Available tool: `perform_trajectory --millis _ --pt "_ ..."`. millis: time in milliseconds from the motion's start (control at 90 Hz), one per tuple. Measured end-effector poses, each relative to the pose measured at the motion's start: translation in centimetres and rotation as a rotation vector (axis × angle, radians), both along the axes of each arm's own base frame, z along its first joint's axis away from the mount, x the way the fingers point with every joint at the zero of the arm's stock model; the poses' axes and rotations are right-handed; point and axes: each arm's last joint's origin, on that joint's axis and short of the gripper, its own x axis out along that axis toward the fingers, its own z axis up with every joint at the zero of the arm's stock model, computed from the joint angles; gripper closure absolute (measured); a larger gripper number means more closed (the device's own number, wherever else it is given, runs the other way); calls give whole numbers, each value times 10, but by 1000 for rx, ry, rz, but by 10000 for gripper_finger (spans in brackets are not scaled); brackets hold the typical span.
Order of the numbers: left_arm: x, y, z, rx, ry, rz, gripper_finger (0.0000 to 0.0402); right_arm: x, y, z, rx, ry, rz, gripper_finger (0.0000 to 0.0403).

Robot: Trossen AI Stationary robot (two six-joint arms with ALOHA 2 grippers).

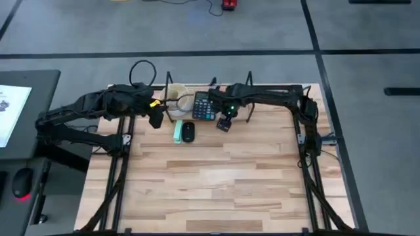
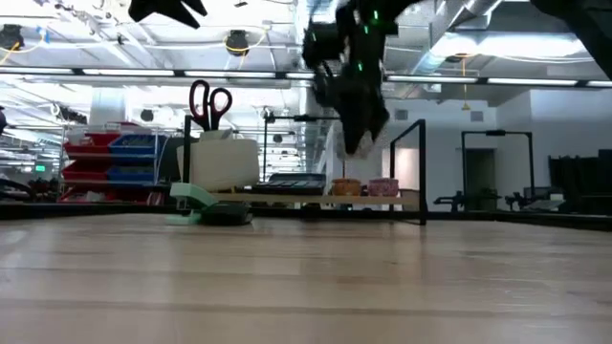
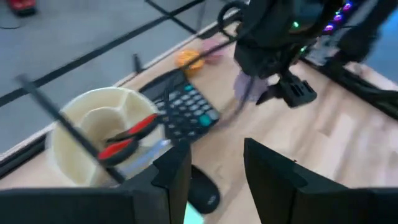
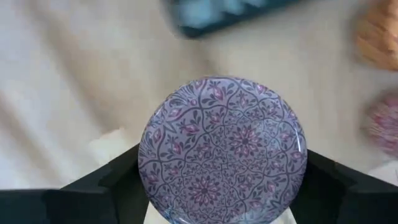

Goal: Stock shelves
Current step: Remove the purple scented candle from the shelf

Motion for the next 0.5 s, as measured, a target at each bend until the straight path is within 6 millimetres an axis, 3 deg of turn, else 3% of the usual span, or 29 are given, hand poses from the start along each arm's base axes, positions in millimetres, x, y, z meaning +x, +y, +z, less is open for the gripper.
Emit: perform_trajectory --millis 256,500 --pt "7 -22 11 -13 -124 -165 277 29 88 12 82 -213 124 128" --pt "11 -39 14 -41 -179 -250 276 48 156 1 185 -461 76 128"
